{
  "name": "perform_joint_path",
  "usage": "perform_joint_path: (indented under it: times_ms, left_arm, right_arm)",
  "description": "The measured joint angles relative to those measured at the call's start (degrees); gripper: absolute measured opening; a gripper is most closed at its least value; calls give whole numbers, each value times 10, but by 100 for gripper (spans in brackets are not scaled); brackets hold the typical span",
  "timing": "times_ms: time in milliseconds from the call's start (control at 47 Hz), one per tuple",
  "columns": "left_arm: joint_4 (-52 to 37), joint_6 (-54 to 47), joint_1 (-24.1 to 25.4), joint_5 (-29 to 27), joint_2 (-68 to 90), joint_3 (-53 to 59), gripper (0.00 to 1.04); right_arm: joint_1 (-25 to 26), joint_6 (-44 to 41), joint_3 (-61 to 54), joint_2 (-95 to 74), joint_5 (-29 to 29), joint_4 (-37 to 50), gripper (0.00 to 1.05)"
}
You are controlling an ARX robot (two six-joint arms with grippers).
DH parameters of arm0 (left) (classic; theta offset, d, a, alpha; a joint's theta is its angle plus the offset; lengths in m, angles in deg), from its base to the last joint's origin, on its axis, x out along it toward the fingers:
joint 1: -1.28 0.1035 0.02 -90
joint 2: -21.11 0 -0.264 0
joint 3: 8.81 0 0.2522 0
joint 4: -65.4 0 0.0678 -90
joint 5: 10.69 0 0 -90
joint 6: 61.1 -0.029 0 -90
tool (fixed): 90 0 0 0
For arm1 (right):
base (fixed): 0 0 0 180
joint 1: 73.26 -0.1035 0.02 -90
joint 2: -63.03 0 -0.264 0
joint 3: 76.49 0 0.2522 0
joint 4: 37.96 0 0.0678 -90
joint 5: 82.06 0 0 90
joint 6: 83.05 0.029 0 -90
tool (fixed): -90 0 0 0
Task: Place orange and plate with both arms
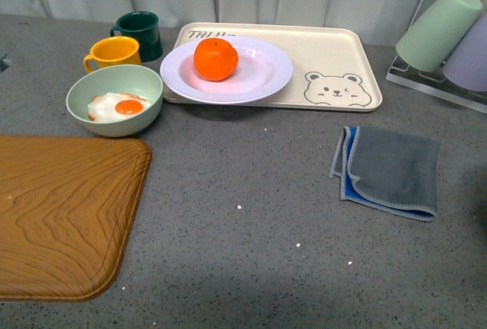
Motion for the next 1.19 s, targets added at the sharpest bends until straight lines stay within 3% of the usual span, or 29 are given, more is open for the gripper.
perform_joint_path:
  times_ms: [532, 1191]
  left_arm:
    - [0, 0, 0, 0, 0, 0, 98]
    - [0, 0, 0, 0, 0, 0, 98]
  right_arm:
    - [0, 0, -8, 186, 0, -169, 1]
    - [0, 0, -8, 315, 0, -295, 1]
